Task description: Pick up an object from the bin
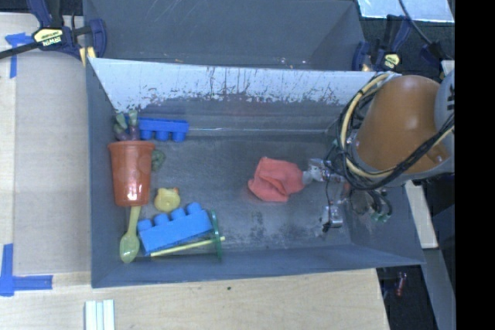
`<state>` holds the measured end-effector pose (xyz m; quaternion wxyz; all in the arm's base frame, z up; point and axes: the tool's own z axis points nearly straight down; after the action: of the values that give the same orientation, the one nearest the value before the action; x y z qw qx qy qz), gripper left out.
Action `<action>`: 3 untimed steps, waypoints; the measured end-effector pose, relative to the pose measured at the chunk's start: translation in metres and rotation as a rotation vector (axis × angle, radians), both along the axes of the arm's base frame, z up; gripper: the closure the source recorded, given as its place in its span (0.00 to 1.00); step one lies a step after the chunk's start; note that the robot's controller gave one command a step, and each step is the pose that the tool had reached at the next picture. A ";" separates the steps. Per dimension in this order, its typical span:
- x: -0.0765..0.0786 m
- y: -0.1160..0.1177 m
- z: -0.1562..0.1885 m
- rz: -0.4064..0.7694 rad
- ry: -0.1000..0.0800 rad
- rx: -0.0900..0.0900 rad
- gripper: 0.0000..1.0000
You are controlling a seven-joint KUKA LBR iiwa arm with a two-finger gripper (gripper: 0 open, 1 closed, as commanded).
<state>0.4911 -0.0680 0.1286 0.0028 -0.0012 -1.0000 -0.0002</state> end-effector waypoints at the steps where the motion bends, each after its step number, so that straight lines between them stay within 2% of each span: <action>1: 0.002 0.000 0.004 0.003 -0.008 -0.001 0.00; 2: 0.061 0.063 -0.036 0.036 -0.014 -0.002 0.00; 3: 0.108 0.052 -0.056 0.151 -0.021 -0.006 1.00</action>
Offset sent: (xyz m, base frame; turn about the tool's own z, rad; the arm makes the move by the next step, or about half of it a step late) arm 0.0868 0.0979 -0.0586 -0.0577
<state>0.5995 -0.0163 0.0730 -0.0078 0.0741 -0.9972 0.0032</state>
